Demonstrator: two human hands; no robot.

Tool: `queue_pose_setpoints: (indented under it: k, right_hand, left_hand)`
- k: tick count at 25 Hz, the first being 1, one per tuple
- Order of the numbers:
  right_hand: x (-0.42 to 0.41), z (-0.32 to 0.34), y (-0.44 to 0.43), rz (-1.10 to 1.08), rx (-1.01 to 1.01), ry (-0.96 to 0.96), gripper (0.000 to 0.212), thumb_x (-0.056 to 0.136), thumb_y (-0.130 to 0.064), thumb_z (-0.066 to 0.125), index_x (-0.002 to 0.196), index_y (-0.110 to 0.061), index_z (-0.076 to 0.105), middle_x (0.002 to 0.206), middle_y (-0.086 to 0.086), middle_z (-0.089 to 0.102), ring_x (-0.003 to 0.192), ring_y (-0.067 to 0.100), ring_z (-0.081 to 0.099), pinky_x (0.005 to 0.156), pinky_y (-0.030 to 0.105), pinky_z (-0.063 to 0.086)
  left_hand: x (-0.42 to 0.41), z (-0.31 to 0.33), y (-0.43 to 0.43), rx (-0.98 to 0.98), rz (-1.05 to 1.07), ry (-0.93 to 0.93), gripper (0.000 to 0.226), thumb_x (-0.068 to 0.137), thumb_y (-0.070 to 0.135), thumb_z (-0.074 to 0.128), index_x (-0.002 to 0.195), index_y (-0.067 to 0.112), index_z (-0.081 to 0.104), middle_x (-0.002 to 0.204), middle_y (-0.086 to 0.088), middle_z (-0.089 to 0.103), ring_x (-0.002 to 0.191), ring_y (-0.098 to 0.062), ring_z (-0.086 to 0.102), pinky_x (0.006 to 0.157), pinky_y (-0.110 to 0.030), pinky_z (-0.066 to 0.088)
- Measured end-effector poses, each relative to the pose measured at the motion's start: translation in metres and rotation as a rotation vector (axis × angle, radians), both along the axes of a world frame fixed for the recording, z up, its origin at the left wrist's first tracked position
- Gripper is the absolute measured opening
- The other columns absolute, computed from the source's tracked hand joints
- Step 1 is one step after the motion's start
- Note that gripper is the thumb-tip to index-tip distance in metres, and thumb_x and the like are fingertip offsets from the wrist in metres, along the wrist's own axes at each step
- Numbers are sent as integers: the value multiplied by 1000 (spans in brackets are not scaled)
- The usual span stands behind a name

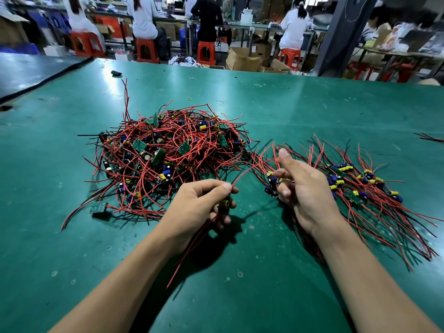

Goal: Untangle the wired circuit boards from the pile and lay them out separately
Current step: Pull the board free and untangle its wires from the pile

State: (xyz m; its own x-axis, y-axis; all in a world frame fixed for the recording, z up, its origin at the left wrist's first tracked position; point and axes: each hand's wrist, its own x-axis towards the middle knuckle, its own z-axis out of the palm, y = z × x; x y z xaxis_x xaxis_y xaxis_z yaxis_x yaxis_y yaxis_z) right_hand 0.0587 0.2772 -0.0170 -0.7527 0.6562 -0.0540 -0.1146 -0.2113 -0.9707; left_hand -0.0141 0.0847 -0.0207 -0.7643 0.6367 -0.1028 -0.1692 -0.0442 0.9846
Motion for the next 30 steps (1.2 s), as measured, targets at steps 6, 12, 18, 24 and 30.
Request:
queue_pose_setpoints:
  k: [6, 12, 18, 24, 30]
  right_hand:
    - [3, -5, -20, 413, 186, -120, 38, 69, -55, 84, 82, -20, 73, 71, -2, 65, 43, 8, 47, 41, 18, 32]
    - [5, -4, -35, 595, 280, -114, 16, 85, -41, 72, 81, -26, 75, 69, -10, 68, 47, -2, 48, 43, 10, 33]
    - [6, 2, -26, 575, 93, -98, 23, 82, -42, 74, 81, -20, 78, 56, -6, 51, 47, 5, 33, 44, 17, 22]
    - [15, 5, -18, 838, 18, -95, 21, 84, -35, 71, 79, -15, 76, 59, -4, 44, 50, 3, 38, 47, 13, 31]
    - [15, 7, -15, 769, 74, -160, 25, 84, -45, 74, 79, -20, 75, 64, -6, 54, 53, 3, 41, 47, 14, 28]
  left_hand:
    - [-3, 7, 4, 325, 32, -234, 28, 90, 8, 57, 116, -1, 63, 105, -20, 73, 89, -27, 74, 75, -30, 61]
    - [-4, 5, 0, 271, 61, -10, 30, 72, 16, 72, 103, 18, 73, 109, -9, 74, 98, -19, 68, 77, -29, 53]
    - [-7, 9, -4, 355, -45, -150, 27, 70, -1, 62, 82, 17, 78, 89, -11, 73, 71, -17, 68, 59, -24, 55]
    - [-1, 14, -4, 195, -293, -250, 31, 83, 37, 63, 81, 5, 63, 73, -11, 64, 46, -20, 58, 43, -24, 50]
    - [-2, 7, -4, 188, -320, -225, 23, 70, 21, 80, 83, 8, 66, 68, -16, 65, 54, -29, 67, 47, -28, 54]
